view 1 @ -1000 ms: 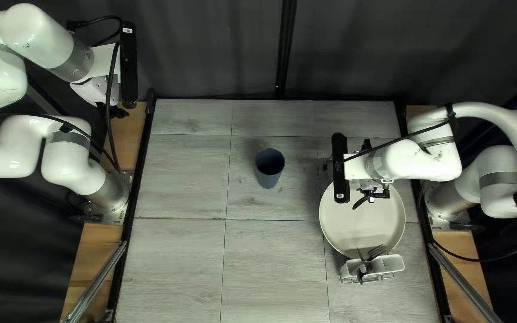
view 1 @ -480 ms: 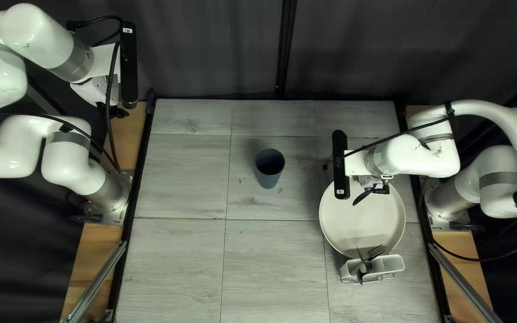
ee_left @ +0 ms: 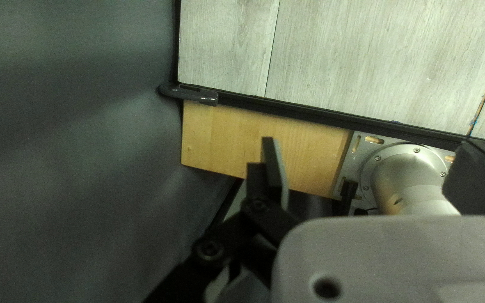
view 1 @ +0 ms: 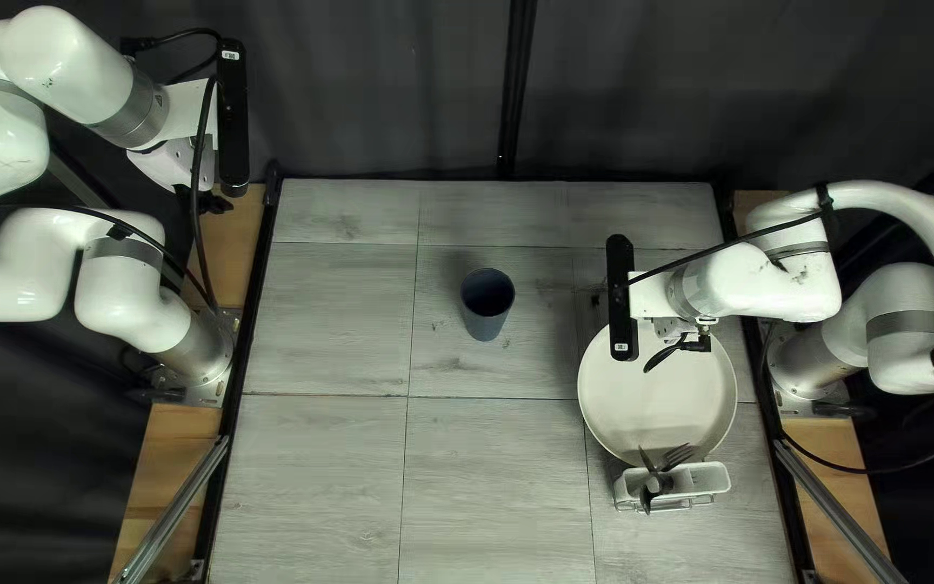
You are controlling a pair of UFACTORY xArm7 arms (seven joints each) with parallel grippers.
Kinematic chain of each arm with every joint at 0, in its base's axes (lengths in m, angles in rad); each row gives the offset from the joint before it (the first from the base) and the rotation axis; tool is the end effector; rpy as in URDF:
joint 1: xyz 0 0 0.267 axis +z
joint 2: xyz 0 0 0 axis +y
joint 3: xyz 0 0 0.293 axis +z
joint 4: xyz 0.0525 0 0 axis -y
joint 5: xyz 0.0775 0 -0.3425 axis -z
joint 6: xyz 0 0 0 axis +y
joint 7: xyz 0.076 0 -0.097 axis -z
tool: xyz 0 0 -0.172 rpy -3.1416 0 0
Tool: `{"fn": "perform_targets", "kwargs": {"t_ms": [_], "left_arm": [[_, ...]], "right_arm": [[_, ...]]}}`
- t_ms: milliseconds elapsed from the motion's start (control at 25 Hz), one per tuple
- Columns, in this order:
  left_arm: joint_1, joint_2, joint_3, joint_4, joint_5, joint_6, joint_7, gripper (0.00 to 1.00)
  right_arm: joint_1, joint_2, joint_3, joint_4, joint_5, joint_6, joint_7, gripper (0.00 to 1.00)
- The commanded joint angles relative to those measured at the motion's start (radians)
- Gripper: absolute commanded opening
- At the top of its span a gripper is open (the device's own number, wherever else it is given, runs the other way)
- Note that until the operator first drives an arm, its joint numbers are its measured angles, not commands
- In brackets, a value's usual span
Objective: Pick up and place plate onto table. Place down one fork to the left of the plate. Place spoon and knife to the right of the plate. Place cup above the knife and spoon
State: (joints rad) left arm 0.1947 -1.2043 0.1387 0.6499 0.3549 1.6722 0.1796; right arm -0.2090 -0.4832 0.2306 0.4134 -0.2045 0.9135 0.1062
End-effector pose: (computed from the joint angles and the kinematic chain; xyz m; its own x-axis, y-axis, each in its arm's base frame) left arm 0.1405 0.1447 0.3432 0.9825 0.1256 0.1374 0.1559 -0.9585 -0.2385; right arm 0.2982 -0.0497 0.1312 0.9997 0.0132 -0.0228 0.0188 -0.9643 0.2643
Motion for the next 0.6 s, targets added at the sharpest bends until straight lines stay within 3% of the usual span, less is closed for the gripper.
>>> {"fn": "perform_targets", "kwargs": {"t_ms": [40,600], "left_arm": [[0.0,0.0,0.0,0.0,0.0,0.0,0.0,1.0],[0.0,0.0,0.0,0.0,0.0,0.0,0.0,1.0]], "right_arm": [[-0.002,0.001,0.003,-0.002,-0.004,-0.01,0.006,0.0],[0.002,-0.009,0.003,-0.014,0.0,-0.032,0.013,0.0]]}}
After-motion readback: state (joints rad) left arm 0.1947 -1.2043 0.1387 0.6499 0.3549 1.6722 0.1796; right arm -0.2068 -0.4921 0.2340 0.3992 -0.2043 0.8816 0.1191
